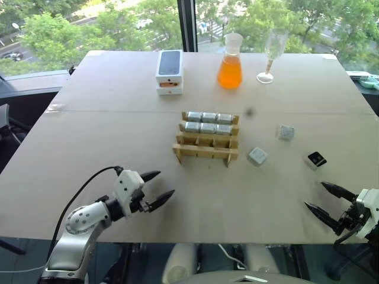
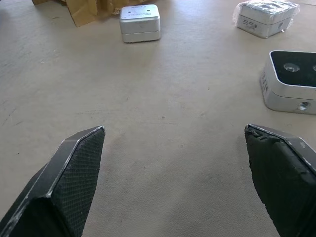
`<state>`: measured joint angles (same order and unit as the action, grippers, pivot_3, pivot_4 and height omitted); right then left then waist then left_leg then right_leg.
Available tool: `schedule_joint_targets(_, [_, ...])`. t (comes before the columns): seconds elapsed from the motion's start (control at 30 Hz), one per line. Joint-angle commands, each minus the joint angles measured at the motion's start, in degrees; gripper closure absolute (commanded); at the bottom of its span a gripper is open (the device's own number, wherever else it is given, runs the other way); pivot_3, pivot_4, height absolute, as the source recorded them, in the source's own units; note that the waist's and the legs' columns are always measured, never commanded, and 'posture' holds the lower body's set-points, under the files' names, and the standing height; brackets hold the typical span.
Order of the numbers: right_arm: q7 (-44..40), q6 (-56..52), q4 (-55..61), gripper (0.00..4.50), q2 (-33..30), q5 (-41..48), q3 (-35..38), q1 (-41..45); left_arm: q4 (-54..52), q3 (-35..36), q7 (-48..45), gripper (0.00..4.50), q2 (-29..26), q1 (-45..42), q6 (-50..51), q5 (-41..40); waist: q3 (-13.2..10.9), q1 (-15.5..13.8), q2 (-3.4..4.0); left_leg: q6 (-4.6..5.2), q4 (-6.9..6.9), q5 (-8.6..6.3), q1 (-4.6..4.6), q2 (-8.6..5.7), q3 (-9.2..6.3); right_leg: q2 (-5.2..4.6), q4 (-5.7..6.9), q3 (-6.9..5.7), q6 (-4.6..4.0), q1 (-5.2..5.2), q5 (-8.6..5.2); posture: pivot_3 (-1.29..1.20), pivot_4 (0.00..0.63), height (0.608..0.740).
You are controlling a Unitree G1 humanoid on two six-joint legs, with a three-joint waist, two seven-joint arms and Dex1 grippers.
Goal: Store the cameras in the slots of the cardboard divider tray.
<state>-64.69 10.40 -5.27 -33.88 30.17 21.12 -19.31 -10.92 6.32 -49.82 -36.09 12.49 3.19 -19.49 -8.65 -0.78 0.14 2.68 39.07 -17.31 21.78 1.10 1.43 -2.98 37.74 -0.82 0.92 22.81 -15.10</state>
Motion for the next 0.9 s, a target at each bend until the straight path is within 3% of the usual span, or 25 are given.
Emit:
schedule_joint_targets(0.03, [0.1, 0.2, 2.3, 0.00, -0.2, 0.6, 1.1, -0.3, -1.9, 1.2, -0.5, 0.53, -0.4, -0.2, 0.3, -1.4, 0.0, 0.0, 0.00, 0.00, 0.00, 0.00, 0.00, 0.00, 0.00, 0.00, 0.00, 0.00, 0.00, 0.00, 0.00, 0.00, 0.150, 0.740])
schedule_joint_targets(0.57, [1.4, -1.0, 3.1, 0.00, 0.0, 0.6, 1.0, -0.2, -1.8, 0.6, -0.4, 0.53, 0.4, -0.8, 0.8, -1.6, 0.0, 0.0, 0.00, 0.00, -0.01, 0.00, 0.00, 0.00, 0.00, -0.01, -0.01, 0.00, 0.00, 0.01, 0.00, 0.00, 0.150, 0.740])
schedule_joint_targets(0.7, [6.2, -3.3, 3.1, 0.00, 0.1, -0.6, 1.7, 0.6, -1.9, 0.4, -2.9, 0.53, -0.1, -1.8, 1.0, -3.2, 0.0, 0.0, 0.00, 0.00, -0.01, 0.00, 0.01, 0.00, 0.00, -0.01, -0.01, 0.00, 0.00, 0.01, 0.00, 0.00, 0.150, 0.740])
schedule_joint_targets(0.9, [14.4, -8.8, 4.1, 0.00, 0.4, -1.2, 2.2, 3.0, -7.2, 1.3, -13.3, 0.53, -5.2, -5.6, 6.7, -12.9, 0.0, 0.0, 0.01, -0.01, -0.01, 0.01, 0.09, 0.00, 0.01, -0.02, 0.02, -0.01, 0.00, 0.12, 0.00, 0.00, 0.150, 0.740])
